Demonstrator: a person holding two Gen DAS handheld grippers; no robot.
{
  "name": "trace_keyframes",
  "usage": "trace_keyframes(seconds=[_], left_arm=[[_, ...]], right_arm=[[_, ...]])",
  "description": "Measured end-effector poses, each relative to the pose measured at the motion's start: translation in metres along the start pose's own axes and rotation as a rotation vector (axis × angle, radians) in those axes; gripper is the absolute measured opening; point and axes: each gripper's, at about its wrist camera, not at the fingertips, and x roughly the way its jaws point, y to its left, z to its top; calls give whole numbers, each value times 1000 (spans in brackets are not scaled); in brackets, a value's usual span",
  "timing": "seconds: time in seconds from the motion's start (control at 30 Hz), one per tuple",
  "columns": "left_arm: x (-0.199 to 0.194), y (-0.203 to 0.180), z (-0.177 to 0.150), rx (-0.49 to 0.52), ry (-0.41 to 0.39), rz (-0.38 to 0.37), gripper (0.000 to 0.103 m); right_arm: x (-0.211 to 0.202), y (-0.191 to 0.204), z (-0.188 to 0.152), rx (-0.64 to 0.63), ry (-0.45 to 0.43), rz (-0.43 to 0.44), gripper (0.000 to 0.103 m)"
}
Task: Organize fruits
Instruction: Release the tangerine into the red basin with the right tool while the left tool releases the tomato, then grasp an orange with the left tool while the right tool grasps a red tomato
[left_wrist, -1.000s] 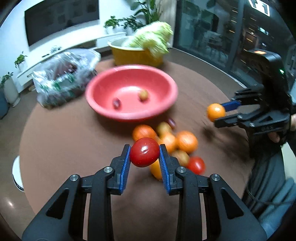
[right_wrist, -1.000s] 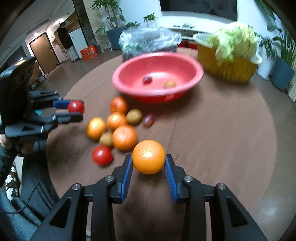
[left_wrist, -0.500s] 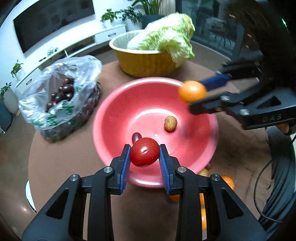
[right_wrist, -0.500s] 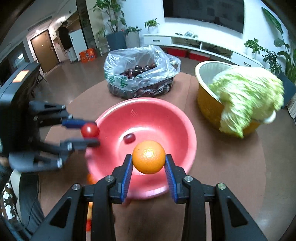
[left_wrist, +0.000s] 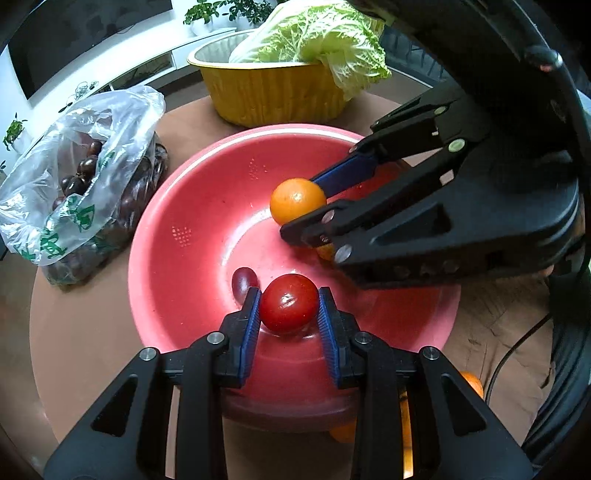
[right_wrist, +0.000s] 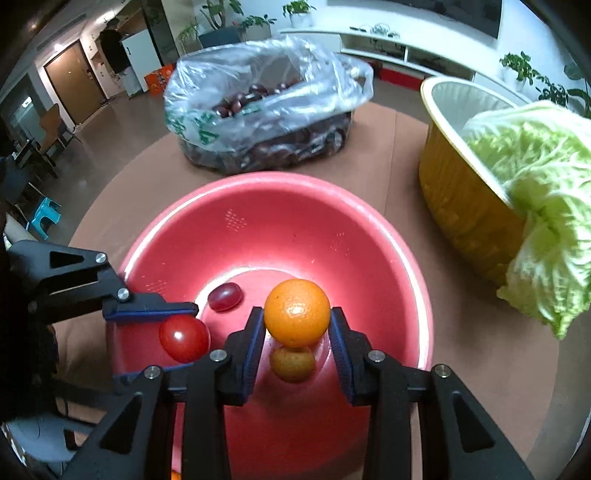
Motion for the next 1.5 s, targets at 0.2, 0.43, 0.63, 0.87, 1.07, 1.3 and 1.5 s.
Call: trace_keyframes(seconds=[0.2, 0.43, 0.63, 0.87, 1.07, 1.3, 1.5], left_arm=[[7, 9, 2, -35, 4, 3, 29], [6, 11, 2, -33, 10, 13, 29], [6, 13, 1, -35, 14, 16, 30], [6, 11, 1, -30, 18, 22, 31], [-6, 14, -2, -53, -11, 31, 32], [-65, 19, -30, -136, -135, 38, 65], [-106, -3, -87, -111, -171, 29, 75]], right_arm=[[-2, -1, -2, 14, -4, -19, 38], [-5, -8, -3, 39, -11, -18, 44], [-12, -8, -1, 39, -29, -25, 47], [-49, -19, -16, 93, -113, -14, 47], [-95, -19, -60, 124, -221, -29, 49], [-115, 2, -129, 157, -259, 18, 53], [-104, 48, -178, 165, -227, 108, 53]])
